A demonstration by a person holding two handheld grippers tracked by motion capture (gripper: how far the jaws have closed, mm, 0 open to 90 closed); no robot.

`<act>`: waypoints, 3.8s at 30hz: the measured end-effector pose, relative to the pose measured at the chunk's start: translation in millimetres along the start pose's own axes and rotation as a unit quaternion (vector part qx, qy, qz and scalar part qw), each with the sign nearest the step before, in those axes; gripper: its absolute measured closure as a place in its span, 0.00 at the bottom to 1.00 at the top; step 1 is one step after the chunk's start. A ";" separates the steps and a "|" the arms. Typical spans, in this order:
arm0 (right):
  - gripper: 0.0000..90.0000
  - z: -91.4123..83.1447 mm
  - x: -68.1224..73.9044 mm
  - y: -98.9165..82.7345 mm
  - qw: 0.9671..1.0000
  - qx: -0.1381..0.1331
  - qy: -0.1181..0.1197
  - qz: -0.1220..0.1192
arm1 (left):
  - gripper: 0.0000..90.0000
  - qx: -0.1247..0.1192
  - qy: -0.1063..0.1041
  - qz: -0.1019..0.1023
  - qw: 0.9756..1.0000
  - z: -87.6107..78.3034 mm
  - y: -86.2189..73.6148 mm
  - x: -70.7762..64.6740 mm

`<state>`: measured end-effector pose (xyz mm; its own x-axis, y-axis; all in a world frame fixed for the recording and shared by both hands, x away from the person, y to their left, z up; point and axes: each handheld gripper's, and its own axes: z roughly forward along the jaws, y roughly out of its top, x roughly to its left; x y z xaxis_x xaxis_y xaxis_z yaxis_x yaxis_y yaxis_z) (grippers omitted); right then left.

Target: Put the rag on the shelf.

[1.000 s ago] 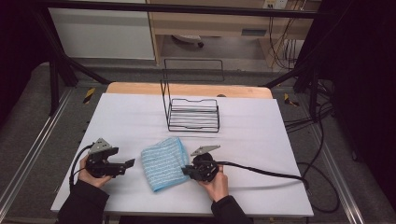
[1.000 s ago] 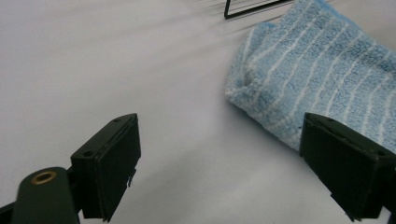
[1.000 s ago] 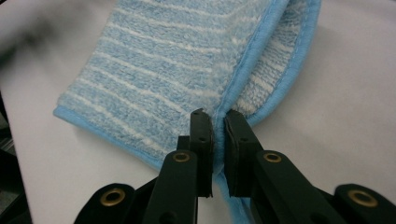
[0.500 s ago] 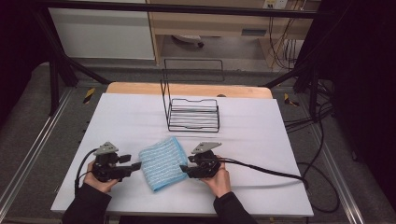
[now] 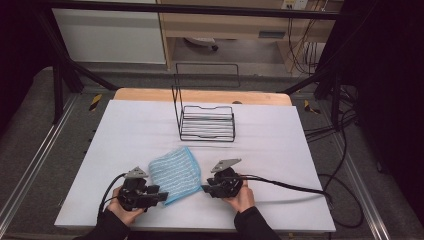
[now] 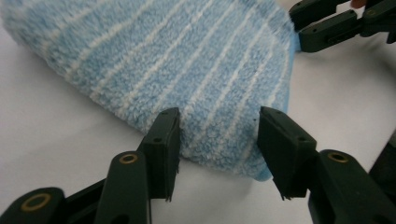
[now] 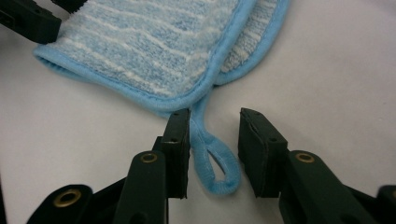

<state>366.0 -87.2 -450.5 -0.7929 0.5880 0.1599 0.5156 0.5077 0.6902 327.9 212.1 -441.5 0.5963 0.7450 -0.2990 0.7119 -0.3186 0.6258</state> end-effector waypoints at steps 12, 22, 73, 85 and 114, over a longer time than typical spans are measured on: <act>1.00 -5.7 3.2 -0.8 0.999 0.011 0.033 0.021 | 0.96 0.019 0.013 0.002 1.000 0.7 -0.3 1.0; 1.00 -15.9 9.9 -1.1 0.998 0.010 0.053 0.033 | 0.99 0.031 0.019 0.040 0.999 -10.3 -0.8 4.8; 0.93 52.8 -18.8 73.0 0.993 -0.053 0.039 0.096 | 0.93 -0.055 0.018 -0.027 0.998 1.0 28.5 64.2; 0.92 -4.3 -26.8 47.8 0.991 -0.052 -0.038 0.114 | 0.92 -0.070 -0.028 0.006 0.997 33.3 53.8 31.3; 0.58 12.2 -69.8 23.5 0.992 -0.064 -0.047 0.094 | 0.72 -0.035 0.023 0.009 0.999 65.0 84.9 32.3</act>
<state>437.4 -108.6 -454.1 -0.6500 0.7241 0.2307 0.6008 0.3037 0.7395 431.7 171.0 -444.8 0.5907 0.7656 -0.2550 0.6719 -0.2916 0.6809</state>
